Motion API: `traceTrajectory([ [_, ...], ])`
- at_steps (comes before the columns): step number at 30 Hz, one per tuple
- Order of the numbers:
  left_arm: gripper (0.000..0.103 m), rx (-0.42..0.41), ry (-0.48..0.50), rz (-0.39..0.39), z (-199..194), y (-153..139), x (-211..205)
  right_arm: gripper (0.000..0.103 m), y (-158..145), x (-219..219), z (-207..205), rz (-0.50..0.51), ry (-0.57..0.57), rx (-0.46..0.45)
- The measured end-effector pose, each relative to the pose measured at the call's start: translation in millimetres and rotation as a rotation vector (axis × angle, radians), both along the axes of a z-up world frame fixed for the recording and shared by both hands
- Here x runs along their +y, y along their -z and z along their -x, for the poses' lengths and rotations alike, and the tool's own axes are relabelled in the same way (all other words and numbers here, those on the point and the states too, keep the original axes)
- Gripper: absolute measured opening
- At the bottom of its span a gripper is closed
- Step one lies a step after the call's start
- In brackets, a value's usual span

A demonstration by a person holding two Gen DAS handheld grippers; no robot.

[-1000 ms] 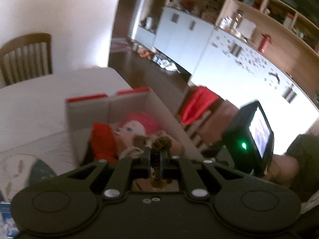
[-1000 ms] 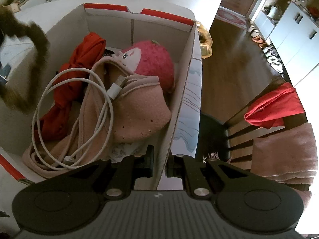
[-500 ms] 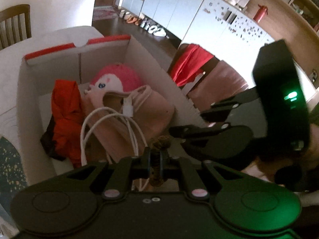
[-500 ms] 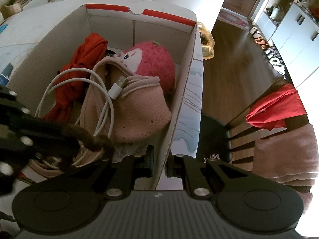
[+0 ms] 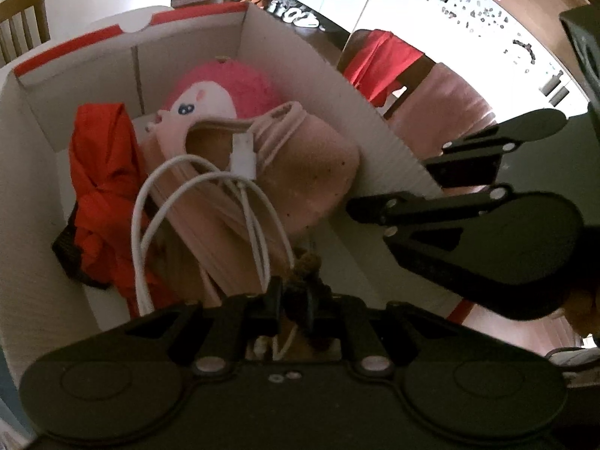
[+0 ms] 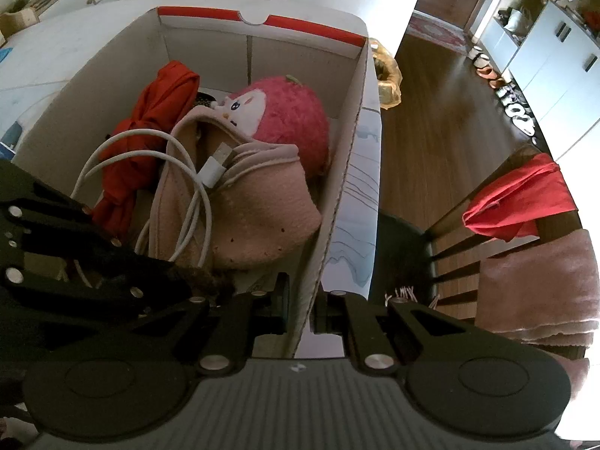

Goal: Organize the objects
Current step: 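Open the left gripper to release the scrunchie in the box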

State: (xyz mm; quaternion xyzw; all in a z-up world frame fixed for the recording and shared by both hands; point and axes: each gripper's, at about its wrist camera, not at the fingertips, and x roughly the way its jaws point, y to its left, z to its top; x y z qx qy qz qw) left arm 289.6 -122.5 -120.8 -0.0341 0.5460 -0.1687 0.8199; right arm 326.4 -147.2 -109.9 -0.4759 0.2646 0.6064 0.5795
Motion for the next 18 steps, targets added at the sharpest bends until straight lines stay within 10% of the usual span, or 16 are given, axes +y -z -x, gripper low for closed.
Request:
traceTrajectory([
  [11,0.031,-0.003,-0.023,0.041,8.3,-5.8,8.0,0.010,-2.1,-2.2,0.0,-0.005,-0.002,0.000],
  [18,0.062,-0.053,-0.054,0.054,23.1,-19.4,16.7,0.010,-0.6,-2.8,0.3,-0.005,-0.004,0.000],
])
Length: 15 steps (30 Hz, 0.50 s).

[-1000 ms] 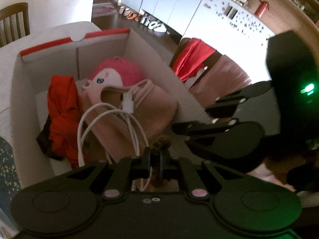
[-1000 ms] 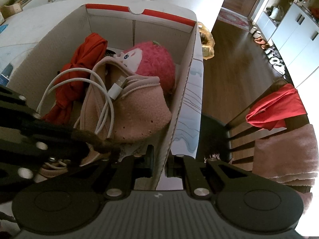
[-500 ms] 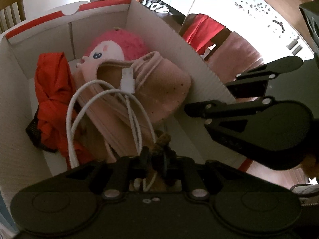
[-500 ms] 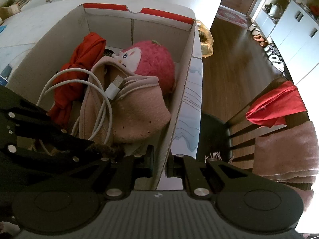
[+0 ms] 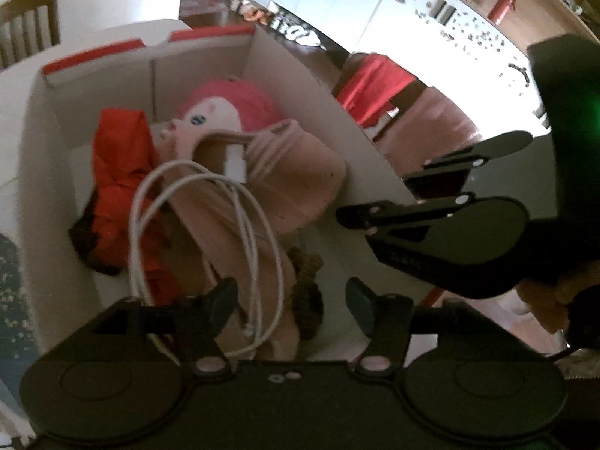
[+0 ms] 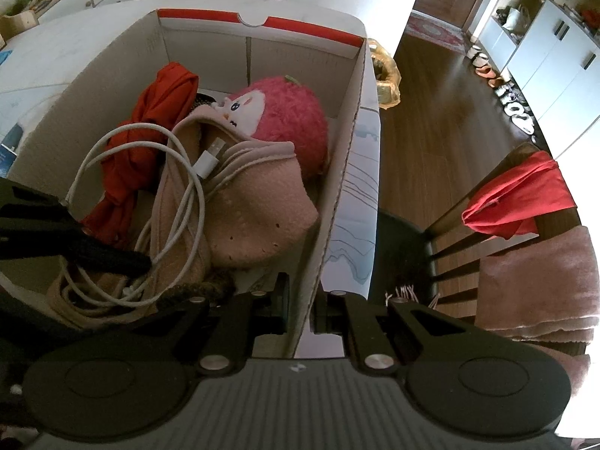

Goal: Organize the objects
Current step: 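Open the left gripper to release the scrunchie in the box, then move the left gripper back to the table over the blue tissue packet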

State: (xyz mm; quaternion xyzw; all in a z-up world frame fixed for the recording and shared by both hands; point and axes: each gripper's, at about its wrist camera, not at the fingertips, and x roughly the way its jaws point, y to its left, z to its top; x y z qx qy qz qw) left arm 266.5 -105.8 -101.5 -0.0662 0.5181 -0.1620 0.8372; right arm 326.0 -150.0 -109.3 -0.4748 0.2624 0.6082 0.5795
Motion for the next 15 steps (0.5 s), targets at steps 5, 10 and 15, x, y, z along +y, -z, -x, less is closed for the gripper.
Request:
traceTrajectory([
  [5,0.070,-0.043,-0.036,0.000,8.7,-17.9,7.2,0.010,-0.6,-0.1,-0.5,0.001,0.005,0.007],
  [10,0.074,-0.086,-0.092,0.013,15.0,-31.6,18.6,0.010,-1.4,-2.3,1.7,-0.003,-0.002,0.000],
  [15,0.077,-0.131,-0.160,0.003,24.1,-45.0,30.8,0.010,-1.0,-3.0,3.0,-0.004,-0.008,-0.005],
])
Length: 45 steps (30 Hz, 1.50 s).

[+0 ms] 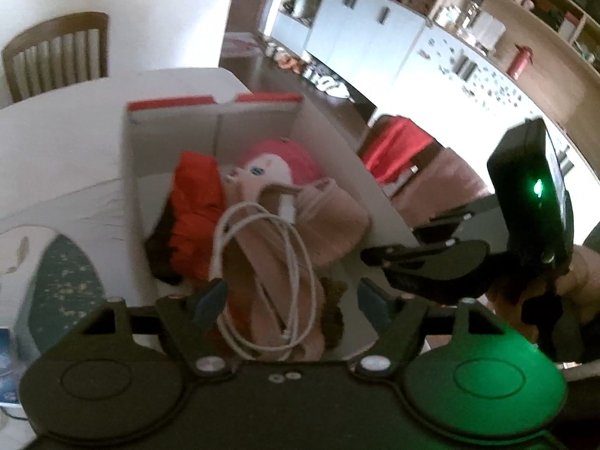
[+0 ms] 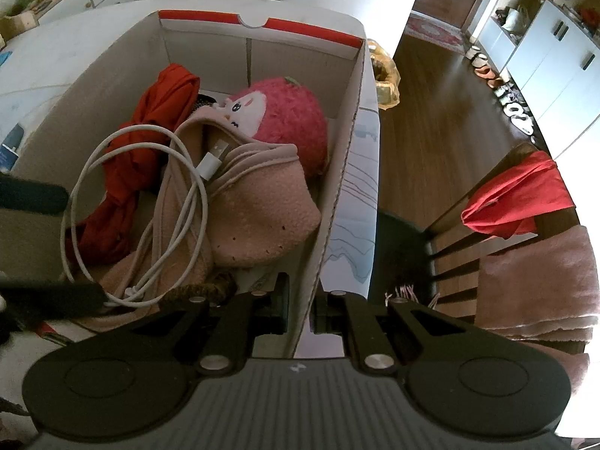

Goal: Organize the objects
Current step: 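Move the left gripper back to the table over the blue tissue packet, then close the left gripper on the blue tissue packet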

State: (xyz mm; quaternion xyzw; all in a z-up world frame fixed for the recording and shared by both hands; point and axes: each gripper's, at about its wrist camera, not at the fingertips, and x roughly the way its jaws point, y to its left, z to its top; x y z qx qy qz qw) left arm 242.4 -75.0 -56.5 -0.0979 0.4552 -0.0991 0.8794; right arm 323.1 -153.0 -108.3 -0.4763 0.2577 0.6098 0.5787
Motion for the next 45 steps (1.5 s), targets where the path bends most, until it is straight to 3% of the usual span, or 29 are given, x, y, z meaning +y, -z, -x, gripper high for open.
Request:
traceTrajectory([
  [10,0.088,-0.065,-0.155,-0.030,25.8,-18.4,43.6,0.010,-1.2,-0.3,1.2,-0.005,-0.008,-0.019],
  [19,0.090,-0.083,-0.319,-0.066,57.4,-22.3,97.5,0.007,-3.7,-1.1,4.3,-0.007,-0.015,-0.040],
  [30,0.096,-0.052,-0.487,-0.193,101.5,-16.9,169.4,0.007,-5.7,-1.9,7.8,0.001,-0.021,-0.056],
  [32,0.097,-0.038,-0.502,-0.201,105.3,-12.2,178.3,0.007,-5.6,-1.8,7.6,-0.006,-0.084,-0.070],
  [37,0.097,-0.003,-0.508,-0.225,108.8,5.5,193.9,0.007,-7.5,-1.1,5.1,0.001,-0.083,-0.078],
  [45,0.097,0.015,-0.445,-0.289,98.9,37.7,182.4,0.008,-6.8,-1.5,7.6,0.008,-0.068,-0.092],
])
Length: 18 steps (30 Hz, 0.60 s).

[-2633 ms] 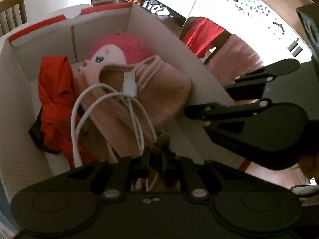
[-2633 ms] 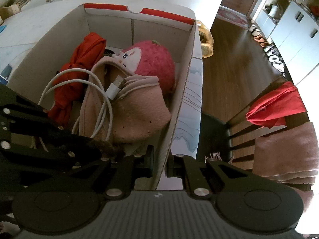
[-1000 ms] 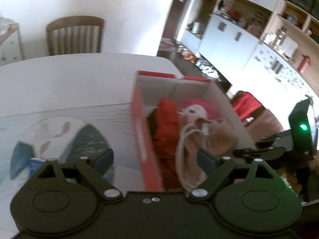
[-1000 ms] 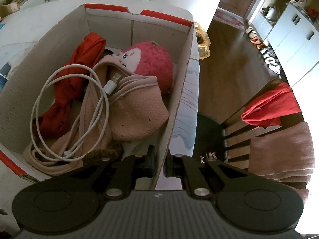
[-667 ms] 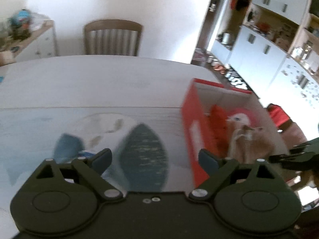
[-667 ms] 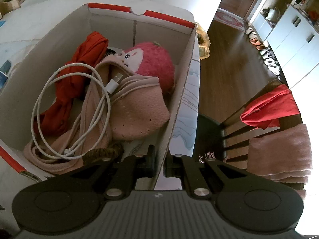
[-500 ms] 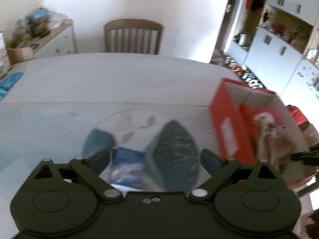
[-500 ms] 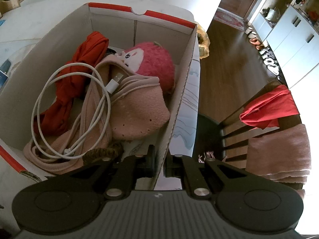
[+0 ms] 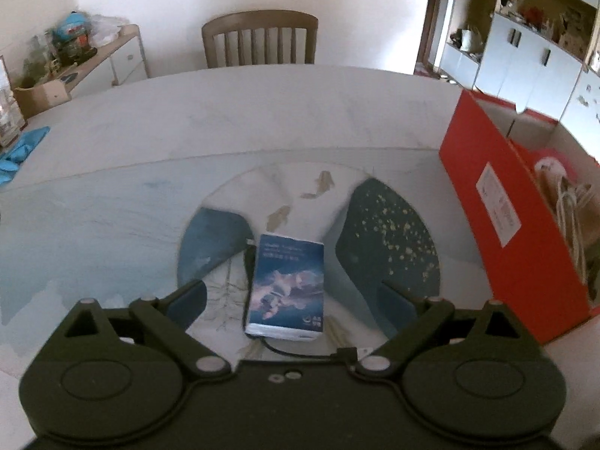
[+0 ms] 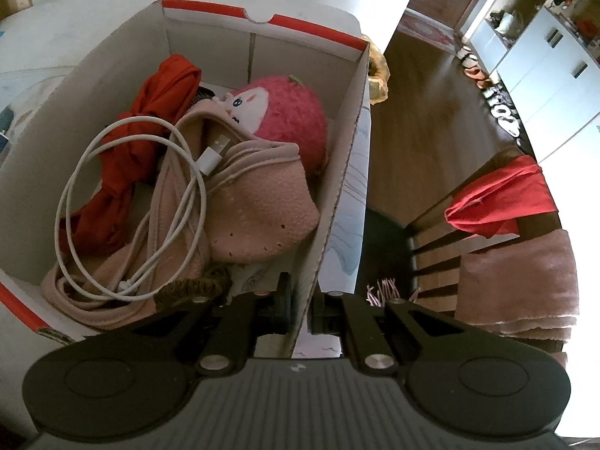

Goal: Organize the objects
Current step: 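Close the left gripper on the blue tissue packet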

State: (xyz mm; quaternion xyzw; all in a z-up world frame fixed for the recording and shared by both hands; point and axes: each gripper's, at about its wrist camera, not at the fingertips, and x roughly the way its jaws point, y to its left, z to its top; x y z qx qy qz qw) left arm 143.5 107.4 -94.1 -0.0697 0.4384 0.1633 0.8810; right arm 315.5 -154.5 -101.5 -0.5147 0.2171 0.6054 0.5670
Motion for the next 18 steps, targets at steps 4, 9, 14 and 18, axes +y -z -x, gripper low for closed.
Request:
traceTrajectory([
  [4,0.094,0.021,0.001,-0.030,-8.1,17.4,-2.9,0.008,0.4,-0.5,2.1,0.002,0.005,-0.007],
  [9,0.084,0.027,-0.017,-0.092,-12.7,30.6,-4.5,0.008,0.8,-1.1,3.9,0.004,0.012,-0.009],
  [14,0.072,0.033,-0.027,-0.121,-14.0,37.0,-5.3,0.008,1.3,-1.2,4.9,0.005,0.015,-0.010],
  [18,0.058,0.033,-0.029,-0.138,-13.9,38.1,-7.3,0.008,1.5,-1.2,4.7,0.006,0.014,-0.008],
])
